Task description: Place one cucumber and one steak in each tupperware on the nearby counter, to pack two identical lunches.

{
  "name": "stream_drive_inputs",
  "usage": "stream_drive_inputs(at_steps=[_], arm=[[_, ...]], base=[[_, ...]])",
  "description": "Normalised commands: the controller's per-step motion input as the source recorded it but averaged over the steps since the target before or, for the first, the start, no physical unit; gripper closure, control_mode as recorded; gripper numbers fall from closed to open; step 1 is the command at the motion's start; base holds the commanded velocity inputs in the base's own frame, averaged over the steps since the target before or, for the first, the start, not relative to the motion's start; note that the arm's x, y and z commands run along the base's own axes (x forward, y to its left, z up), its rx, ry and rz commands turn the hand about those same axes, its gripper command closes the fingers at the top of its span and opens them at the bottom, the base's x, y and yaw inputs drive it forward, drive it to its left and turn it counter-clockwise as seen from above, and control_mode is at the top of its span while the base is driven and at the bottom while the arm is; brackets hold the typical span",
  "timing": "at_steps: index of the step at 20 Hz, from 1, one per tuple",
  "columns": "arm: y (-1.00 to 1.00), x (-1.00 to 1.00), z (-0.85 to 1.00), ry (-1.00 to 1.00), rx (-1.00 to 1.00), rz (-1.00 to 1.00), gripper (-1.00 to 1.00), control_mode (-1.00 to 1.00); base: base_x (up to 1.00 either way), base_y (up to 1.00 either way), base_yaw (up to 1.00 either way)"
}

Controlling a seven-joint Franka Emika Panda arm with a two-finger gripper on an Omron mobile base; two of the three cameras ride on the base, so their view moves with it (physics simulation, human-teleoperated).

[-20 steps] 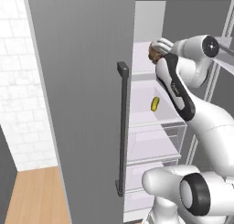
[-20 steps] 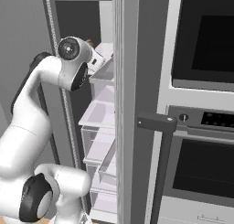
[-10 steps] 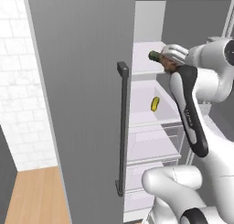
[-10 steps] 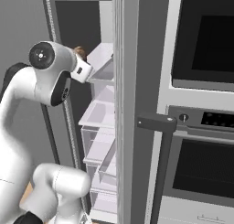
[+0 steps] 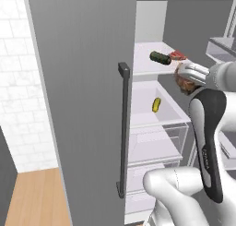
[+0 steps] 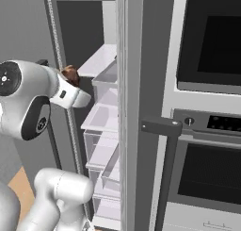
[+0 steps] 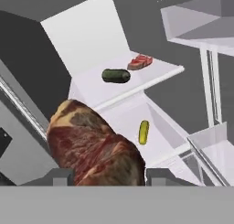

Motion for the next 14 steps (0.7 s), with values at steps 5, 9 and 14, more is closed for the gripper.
stream_drive_inputs(at_steps=[5, 9, 14], arm=[[-0.03, -0.4, -0.09, 0.03, -0.03, 0.0, 1.0, 1.0], [0.0, 0.0, 0.0, 0.0, 0.0, 0.0, 1.0, 1.0], [0.0, 0.0, 0.0, 0.0, 0.0, 0.0, 1.0, 1.0]], base=[[-0.6, 0.0, 0.0], [-1.0, 0.0, 0.0], [-1.0, -0.06, 0.0]])
